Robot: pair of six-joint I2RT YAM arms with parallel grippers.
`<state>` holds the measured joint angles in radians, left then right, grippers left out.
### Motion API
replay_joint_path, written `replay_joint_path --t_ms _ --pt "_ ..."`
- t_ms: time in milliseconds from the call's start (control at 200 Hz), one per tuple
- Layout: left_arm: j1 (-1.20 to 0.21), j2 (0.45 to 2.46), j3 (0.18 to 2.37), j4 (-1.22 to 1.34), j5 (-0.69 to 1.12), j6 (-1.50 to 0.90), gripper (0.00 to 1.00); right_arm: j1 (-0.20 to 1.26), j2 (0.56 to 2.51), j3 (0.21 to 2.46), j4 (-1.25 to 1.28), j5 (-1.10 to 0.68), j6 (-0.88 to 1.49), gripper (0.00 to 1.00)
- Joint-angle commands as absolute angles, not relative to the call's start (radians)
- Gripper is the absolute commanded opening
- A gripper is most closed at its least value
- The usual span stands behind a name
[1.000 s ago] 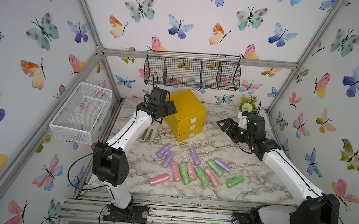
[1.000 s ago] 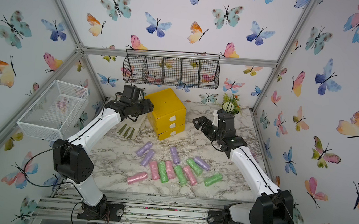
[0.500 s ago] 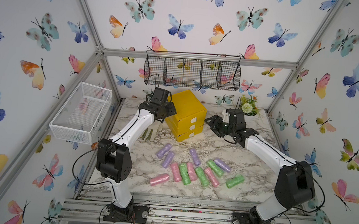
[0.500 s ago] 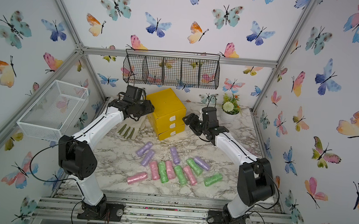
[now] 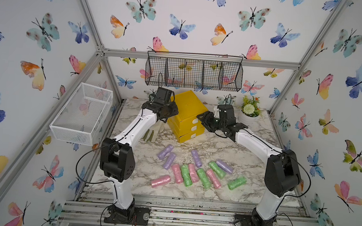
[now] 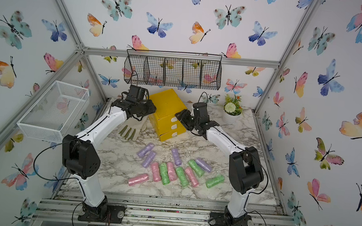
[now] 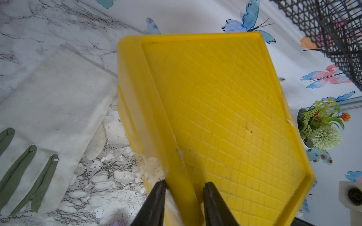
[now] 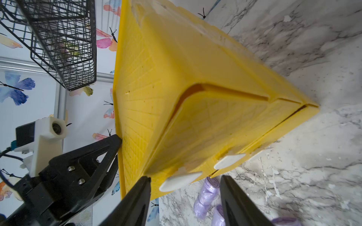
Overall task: Sort the rolls of trash bags by color and place them into the drawer
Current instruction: Open the drawer in the storage box.
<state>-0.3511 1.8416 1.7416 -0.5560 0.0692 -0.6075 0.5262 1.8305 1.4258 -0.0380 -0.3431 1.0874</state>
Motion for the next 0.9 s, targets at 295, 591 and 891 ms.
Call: replay_joint_path --t_ms 295,591,891 --pt "-0.365 1.899 1.732 -0.588 0.098 -0.589 0.25 0.551 1.867 1.466 -0.018 -0.310 1.197 0.62" --pt "-0.365 1.905 1.720 -0.589 0.106 -0.588 0.23 0.557 1.878 1.474 -0.039 -0.259 1.329 0.61" --pt "-0.368 1.909 1.713 -0.589 0.107 -0.590 0.21 0.563 1.893 1.521 -0.112 -0.198 1.371 0.53"
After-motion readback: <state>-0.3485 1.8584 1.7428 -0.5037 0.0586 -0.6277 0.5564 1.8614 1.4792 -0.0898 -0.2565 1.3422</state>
